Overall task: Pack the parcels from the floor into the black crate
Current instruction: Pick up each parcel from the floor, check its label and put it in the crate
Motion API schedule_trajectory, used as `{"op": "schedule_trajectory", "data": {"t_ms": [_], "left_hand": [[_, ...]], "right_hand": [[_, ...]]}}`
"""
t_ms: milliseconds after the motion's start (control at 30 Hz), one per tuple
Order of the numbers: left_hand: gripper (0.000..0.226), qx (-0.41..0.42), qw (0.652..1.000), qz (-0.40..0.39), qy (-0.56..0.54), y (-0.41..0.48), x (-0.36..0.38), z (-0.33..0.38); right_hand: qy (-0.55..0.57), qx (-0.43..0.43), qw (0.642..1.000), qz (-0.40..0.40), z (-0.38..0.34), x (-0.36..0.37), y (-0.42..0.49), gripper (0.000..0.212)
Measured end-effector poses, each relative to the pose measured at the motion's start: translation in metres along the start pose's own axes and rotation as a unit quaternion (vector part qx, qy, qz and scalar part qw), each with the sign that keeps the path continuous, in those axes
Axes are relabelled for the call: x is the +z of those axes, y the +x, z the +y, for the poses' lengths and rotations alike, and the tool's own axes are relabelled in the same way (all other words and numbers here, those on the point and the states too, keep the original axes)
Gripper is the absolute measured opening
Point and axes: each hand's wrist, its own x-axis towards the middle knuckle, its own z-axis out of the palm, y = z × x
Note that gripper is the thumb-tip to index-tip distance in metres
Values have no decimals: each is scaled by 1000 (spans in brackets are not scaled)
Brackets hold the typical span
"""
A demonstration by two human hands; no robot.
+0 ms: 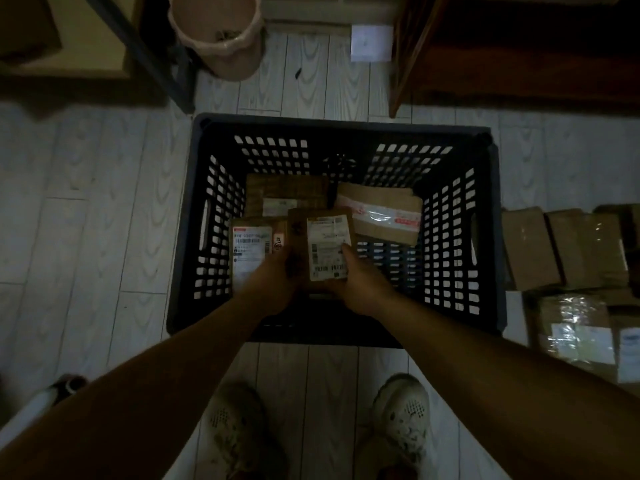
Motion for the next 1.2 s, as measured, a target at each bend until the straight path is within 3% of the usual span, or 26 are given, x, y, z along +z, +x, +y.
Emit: {"op": "schedule_trajectory", "data": {"t_ms": [167, 367, 533, 667, 800, 967, 1100, 1200], "left_hand": [[59, 22, 974, 7, 224, 11, 11, -18], [80, 29, 941, -83, 327, 11, 14, -37], [78, 51, 918, -112, 376, 9, 8, -37], [67, 62, 905, -112, 406, 7, 6, -40], [62, 59, 903, -130, 404, 9, 8, -42], [61, 57, 897, -147, 414, 15, 9, -44], [67, 66, 914, -140, 375, 15, 7, -48], [67, 48, 906, -152, 391, 7, 3, -44]], "right_hand": [[-97, 27, 995, -18, 13, 24, 22, 89], [-115, 75, 988, -69, 30, 32, 36, 78], [-123, 39, 990, -55, 34, 32, 28, 64], [-100, 22, 994, -24, 37, 33, 27, 67], [-151, 24, 988, 3, 36, 29, 29, 50], [-247, 53, 965, -75, 37, 31, 35, 48], [-173, 119, 966, -152, 27, 28, 25, 56], [-148, 145, 964, -165, 18, 24, 22, 54]]}}
